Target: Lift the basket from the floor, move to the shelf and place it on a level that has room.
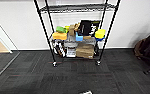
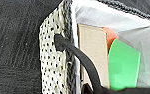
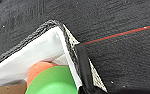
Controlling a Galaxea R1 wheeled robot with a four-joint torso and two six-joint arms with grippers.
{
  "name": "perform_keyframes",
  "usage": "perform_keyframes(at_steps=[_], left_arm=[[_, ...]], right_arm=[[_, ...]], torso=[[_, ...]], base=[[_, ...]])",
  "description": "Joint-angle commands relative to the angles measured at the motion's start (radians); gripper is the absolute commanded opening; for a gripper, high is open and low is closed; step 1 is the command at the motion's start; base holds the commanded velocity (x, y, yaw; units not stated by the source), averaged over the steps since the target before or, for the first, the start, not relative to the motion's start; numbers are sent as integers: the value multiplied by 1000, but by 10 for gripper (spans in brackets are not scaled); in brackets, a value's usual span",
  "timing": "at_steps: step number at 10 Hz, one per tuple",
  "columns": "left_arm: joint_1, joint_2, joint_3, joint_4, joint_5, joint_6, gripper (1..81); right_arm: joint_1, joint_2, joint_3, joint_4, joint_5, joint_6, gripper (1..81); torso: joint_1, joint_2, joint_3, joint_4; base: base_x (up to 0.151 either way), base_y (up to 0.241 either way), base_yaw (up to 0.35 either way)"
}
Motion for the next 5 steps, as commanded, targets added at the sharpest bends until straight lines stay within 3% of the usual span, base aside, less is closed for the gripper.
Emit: perform_keyframes(at_steps=[1, 2, 5], left_arm=[[-90, -61, 71, 16, 124, 3, 10], [-93, -77, 96, 15, 124, 3, 10], [-136, -83, 104, 7, 126, 3, 10]], right_arm=[[38, -144, 267, 77, 62, 224, 10], [28, -181, 340, 77, 92, 236, 10], [21, -295, 534, 77, 166, 255, 10]], torso=[[0, 0, 0, 0], [-64, 100, 0, 0], [-81, 129, 0, 0]], base=[[0, 0, 0], [0, 0, 0], [0, 0, 0]])
